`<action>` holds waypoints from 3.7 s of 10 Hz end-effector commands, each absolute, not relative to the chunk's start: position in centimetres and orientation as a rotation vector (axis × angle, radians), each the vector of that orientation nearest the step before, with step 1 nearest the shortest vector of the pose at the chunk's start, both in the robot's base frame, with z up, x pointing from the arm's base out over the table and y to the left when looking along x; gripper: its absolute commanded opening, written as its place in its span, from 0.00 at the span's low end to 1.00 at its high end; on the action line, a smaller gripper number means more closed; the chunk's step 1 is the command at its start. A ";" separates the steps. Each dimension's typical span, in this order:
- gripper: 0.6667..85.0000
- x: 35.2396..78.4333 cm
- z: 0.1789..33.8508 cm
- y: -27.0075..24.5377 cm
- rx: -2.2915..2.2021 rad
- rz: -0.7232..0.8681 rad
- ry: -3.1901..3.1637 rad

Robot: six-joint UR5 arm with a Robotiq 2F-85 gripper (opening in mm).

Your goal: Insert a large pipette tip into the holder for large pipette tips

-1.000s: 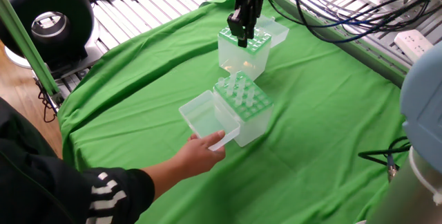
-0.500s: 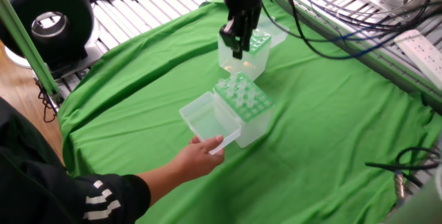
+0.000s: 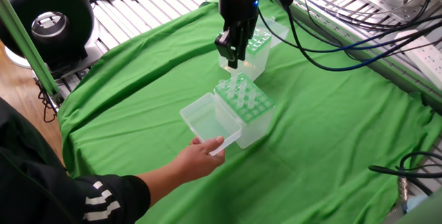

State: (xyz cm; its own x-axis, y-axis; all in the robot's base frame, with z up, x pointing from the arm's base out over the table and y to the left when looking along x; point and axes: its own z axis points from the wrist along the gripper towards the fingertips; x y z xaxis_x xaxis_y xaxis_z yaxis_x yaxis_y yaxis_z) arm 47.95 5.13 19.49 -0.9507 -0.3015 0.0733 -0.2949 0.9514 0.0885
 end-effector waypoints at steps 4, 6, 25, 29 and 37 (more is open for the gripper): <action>0.40 48.1 19.5 5.9 0.477 -0.161 -3.025; 0.40 48.3 19.4 5.5 0.457 -0.131 -3.035; 0.39 48.3 15.3 6.0 0.385 -0.136 -3.074; 0.35 48.2 14.8 6.2 0.352 -0.143 -3.071; 0.30 48.3 13.6 6.3 0.329 -0.142 -3.076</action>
